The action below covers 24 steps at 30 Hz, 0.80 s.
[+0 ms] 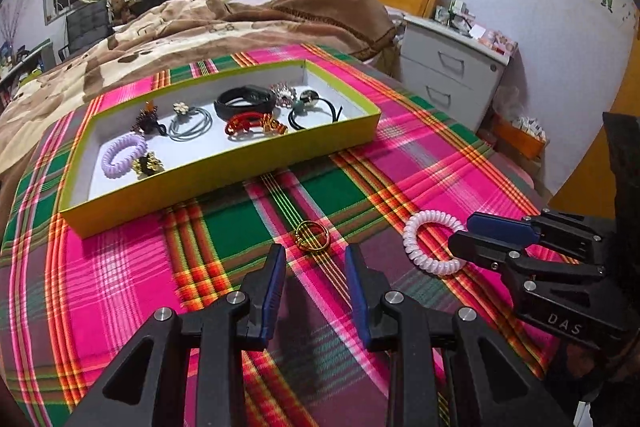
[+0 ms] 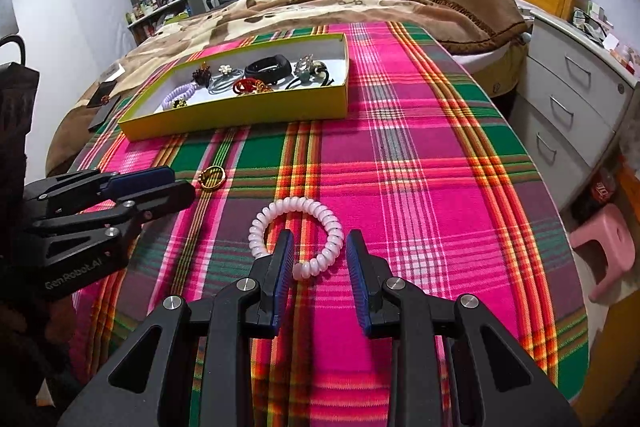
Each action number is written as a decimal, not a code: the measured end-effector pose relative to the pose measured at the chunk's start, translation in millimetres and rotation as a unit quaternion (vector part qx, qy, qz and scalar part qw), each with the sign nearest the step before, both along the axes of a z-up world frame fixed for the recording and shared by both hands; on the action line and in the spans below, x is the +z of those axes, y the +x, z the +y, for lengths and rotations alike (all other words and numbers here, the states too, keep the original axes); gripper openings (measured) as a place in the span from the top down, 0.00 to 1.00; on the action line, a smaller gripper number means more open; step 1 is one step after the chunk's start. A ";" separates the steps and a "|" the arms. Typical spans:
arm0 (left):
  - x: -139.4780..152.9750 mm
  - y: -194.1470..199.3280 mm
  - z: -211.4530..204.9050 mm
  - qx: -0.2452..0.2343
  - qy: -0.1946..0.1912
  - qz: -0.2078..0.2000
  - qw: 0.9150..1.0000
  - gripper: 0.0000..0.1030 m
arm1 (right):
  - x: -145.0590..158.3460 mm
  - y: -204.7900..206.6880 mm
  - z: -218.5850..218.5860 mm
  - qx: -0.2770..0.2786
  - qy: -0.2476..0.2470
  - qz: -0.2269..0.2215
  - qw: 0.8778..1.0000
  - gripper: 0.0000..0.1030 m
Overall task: Organize jewelry
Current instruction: 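Grasp the gold ring with the left tool while the right tool grasps the white coil bracelet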
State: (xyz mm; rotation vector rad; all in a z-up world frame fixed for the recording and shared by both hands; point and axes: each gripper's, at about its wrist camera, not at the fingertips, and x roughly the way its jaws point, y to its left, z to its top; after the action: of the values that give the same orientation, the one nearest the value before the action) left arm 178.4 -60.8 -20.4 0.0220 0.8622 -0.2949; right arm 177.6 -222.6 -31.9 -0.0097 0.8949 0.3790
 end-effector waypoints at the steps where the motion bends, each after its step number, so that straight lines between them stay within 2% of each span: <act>1: -1.8 2.6 -1.7 -0.001 0.002 0.003 1.000 0.71 | -0.8 1.0 0.2 0.000 -0.001 0.001 1.000 0.73; 8: -10.0 13.9 -8.6 -0.002 0.016 0.018 1.000 0.71 | -4.0 7.2 3.4 0.005 -0.017 0.004 1.000 0.73; 14: -11.0 19.4 -14.5 -0.004 0.036 0.016 0.999 0.71 | -4.8 7.3 10.1 0.011 -0.042 -0.007 0.999 0.74; 19: -11.0 23.4 -17.8 -0.004 0.048 0.013 0.999 0.71 | -5.0 7.6 6.9 0.006 -0.044 -0.009 0.999 0.87; 24: -11.1 25.1 -20.6 -0.005 0.056 0.011 0.998 0.72 | -5.1 6.4 5.6 0.004 -0.040 -0.009 0.999 0.89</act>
State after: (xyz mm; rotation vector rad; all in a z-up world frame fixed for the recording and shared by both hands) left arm 203.5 -81.5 -31.5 0.1273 0.8999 -0.2556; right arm 184.0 -217.0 -37.0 -0.0895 0.8911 0.3498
